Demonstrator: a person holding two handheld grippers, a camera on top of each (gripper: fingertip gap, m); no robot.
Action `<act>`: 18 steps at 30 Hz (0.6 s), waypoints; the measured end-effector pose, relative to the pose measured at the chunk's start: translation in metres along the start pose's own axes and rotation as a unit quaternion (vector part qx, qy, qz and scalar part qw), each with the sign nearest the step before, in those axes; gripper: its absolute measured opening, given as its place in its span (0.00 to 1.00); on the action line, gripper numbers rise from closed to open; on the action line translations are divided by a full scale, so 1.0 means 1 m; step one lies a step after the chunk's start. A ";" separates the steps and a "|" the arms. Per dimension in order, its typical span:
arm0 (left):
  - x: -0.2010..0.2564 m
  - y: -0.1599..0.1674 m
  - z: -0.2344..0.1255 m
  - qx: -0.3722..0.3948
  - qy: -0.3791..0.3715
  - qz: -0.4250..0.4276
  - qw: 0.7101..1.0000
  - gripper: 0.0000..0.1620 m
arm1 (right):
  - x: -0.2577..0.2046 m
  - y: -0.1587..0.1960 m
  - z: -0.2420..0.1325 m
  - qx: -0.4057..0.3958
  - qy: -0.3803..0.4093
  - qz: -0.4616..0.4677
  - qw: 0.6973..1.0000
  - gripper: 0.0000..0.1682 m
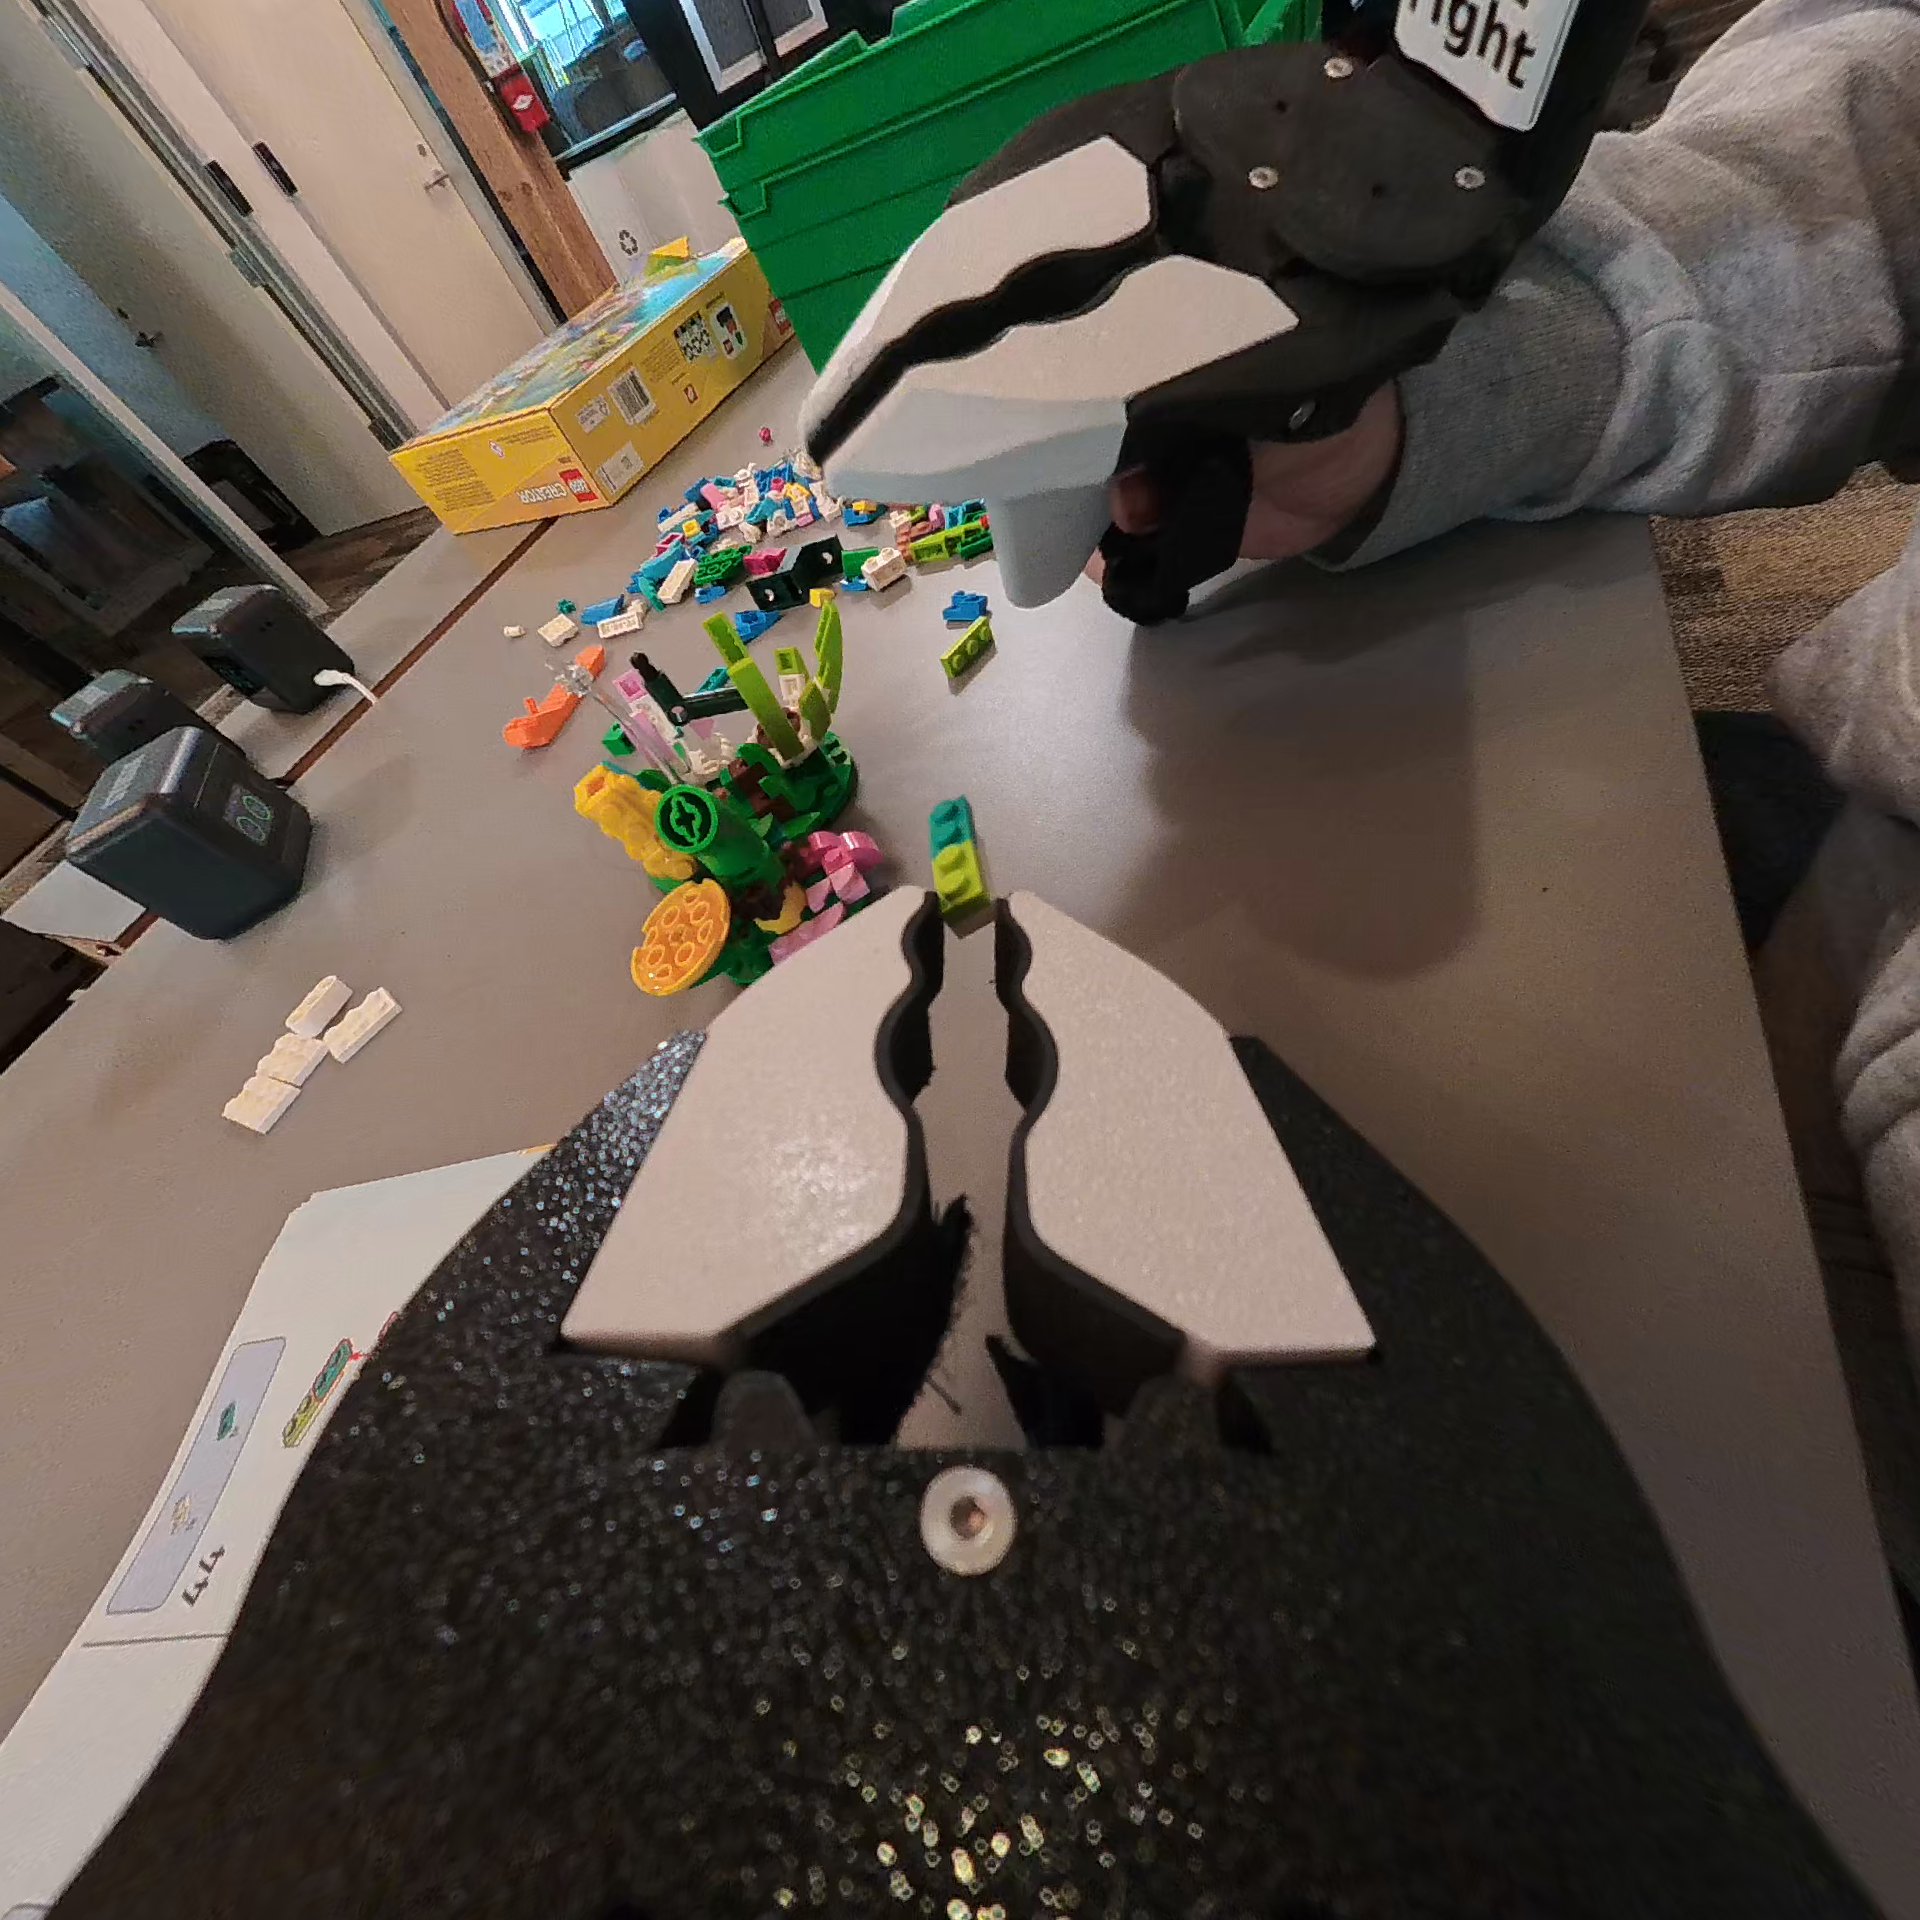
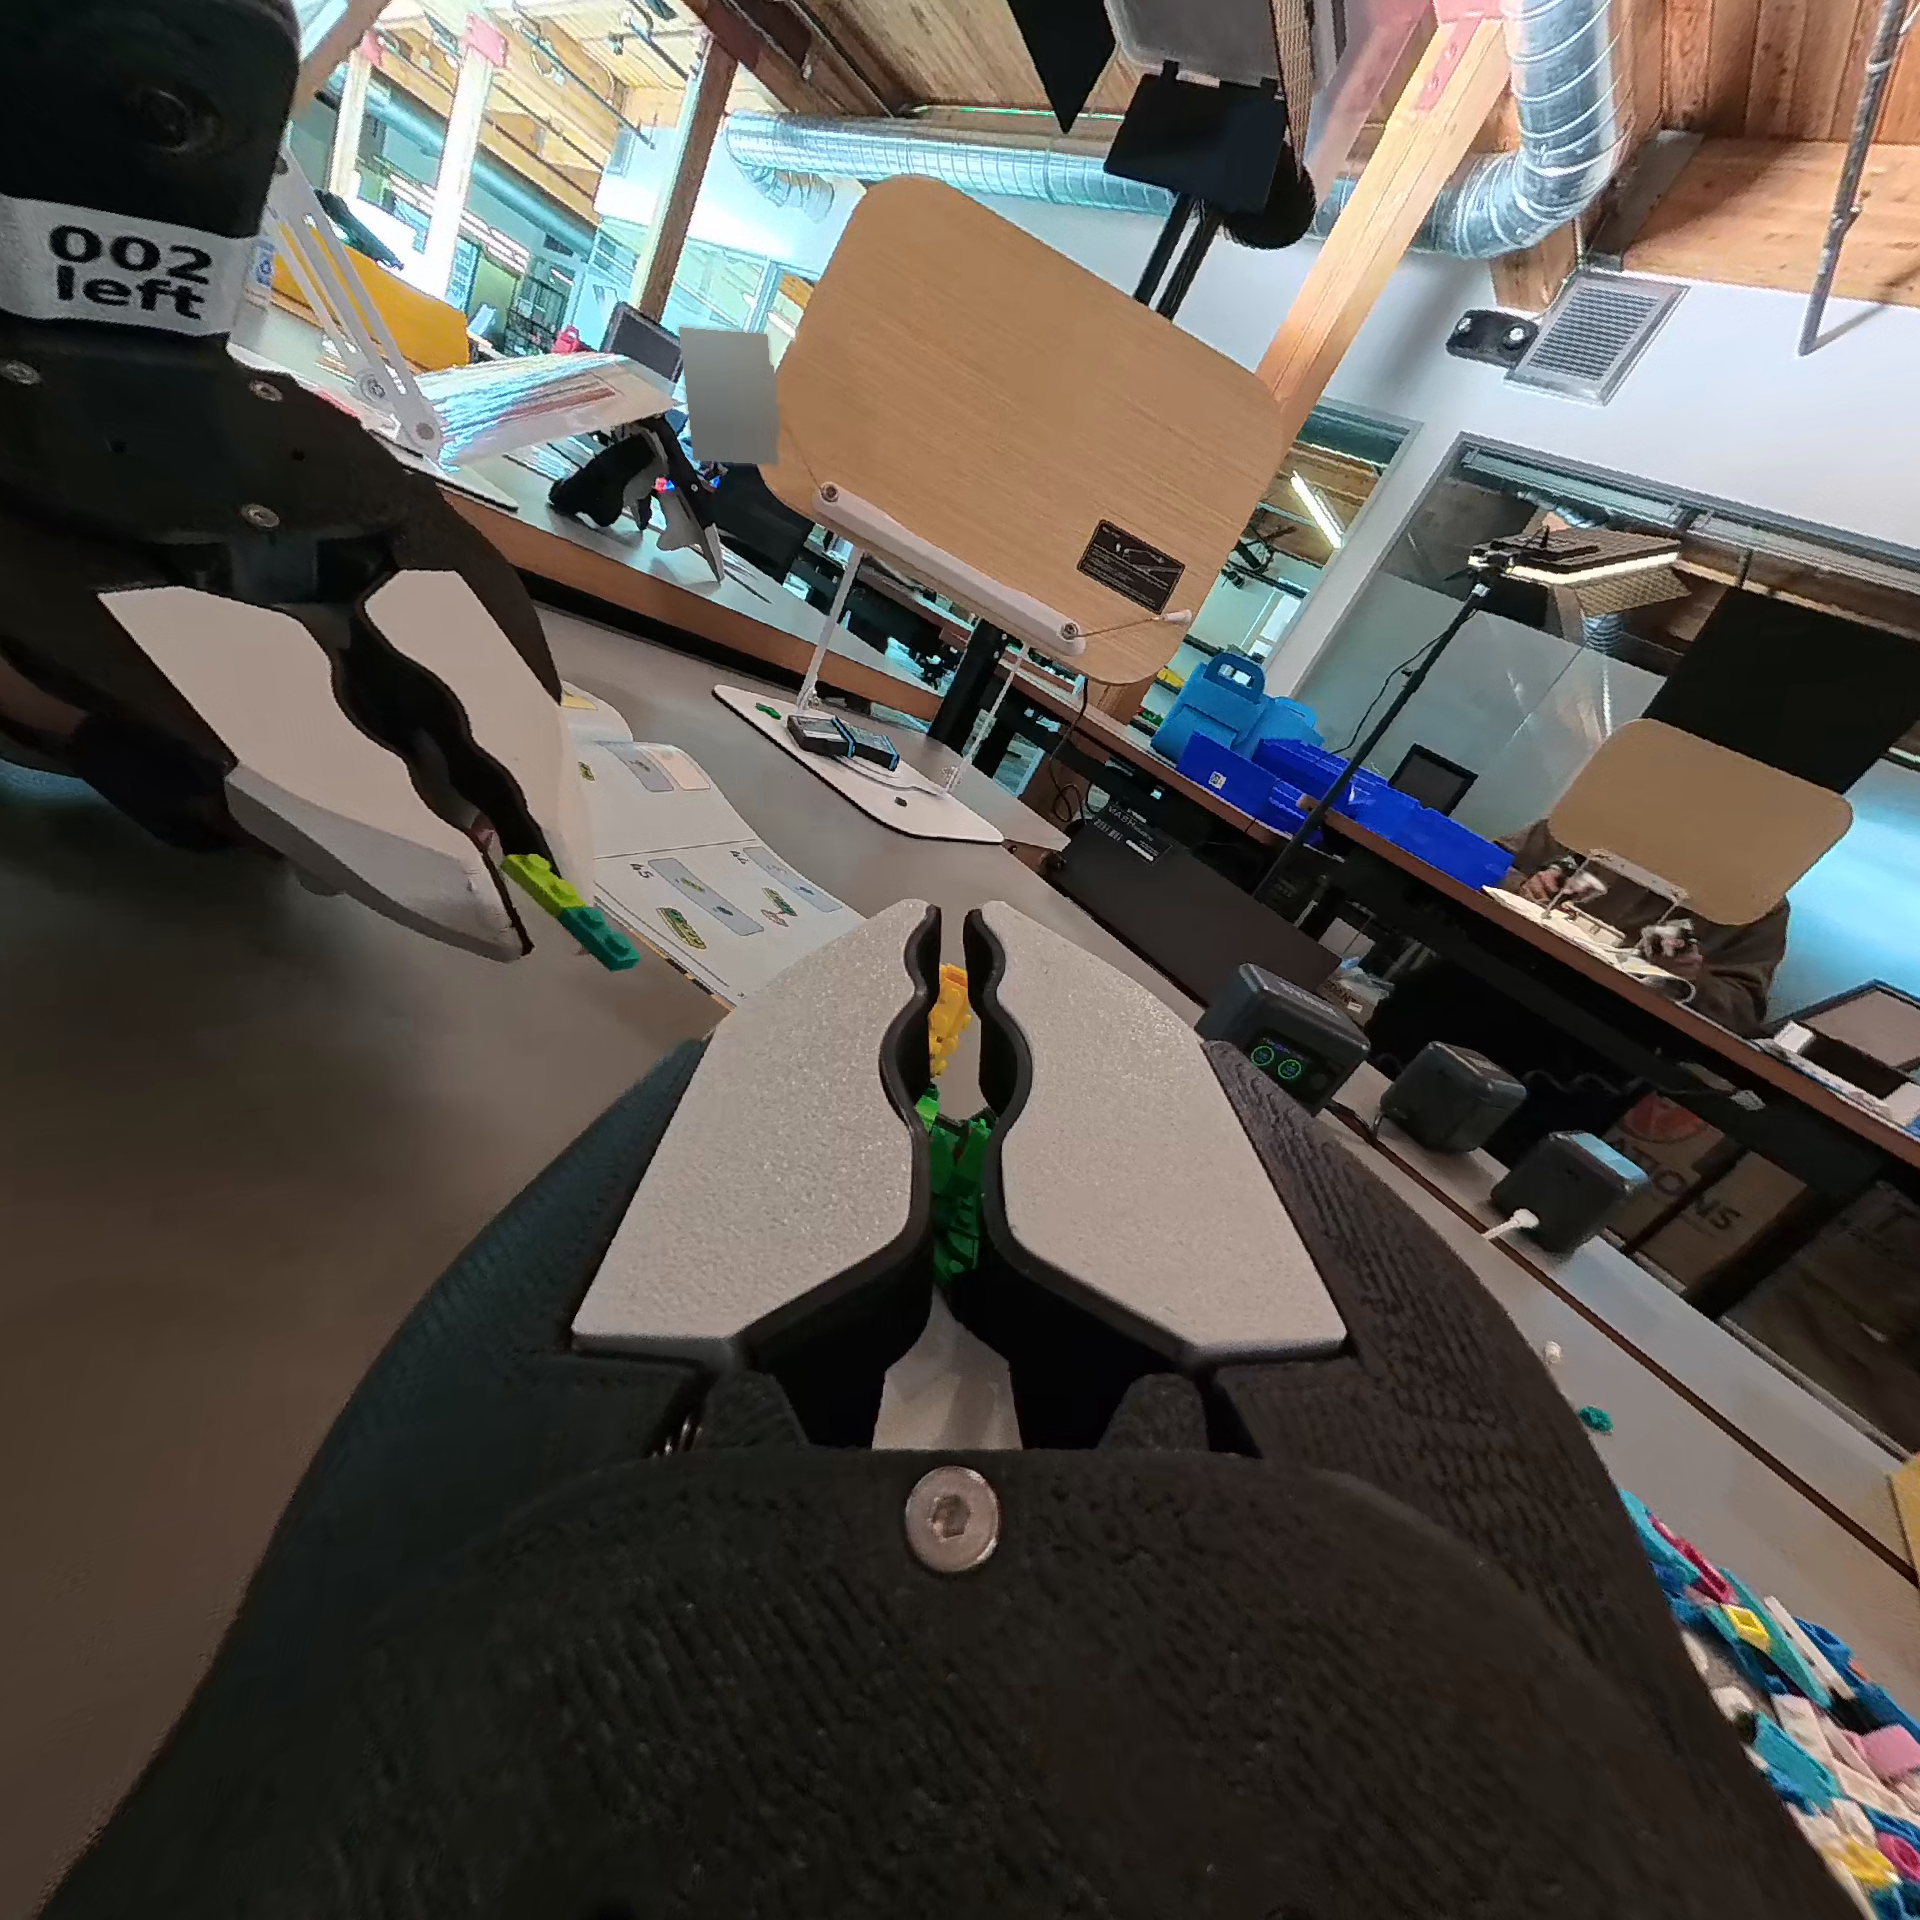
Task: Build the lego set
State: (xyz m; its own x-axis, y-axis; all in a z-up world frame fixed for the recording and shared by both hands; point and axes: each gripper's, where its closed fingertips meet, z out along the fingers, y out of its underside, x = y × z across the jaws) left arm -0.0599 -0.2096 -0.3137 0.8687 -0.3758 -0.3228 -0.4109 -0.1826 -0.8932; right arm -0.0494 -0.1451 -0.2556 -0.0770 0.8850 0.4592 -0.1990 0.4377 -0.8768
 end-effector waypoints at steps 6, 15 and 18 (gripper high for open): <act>0.000 0.000 0.000 0.001 0.000 -0.001 1.000 0.06 | -0.003 0.004 0.001 -0.012 0.008 -0.054 0.998 0.00; 0.000 0.000 0.000 0.000 0.001 0.001 1.000 0.06 | 0.000 0.000 0.000 -0.004 0.017 -0.069 0.997 0.00; 0.000 0.000 0.000 0.000 0.001 0.001 1.000 0.05 | -0.002 0.001 0.000 -0.005 0.014 -0.073 0.997 0.00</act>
State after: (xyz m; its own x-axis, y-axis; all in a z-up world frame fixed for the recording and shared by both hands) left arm -0.0596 -0.2096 -0.3135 0.8674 -0.3779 -0.3238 -0.4123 -0.1814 -0.8928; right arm -0.0493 -0.1465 -0.2572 -0.0213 0.8153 0.5786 -0.1960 0.5641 -0.8021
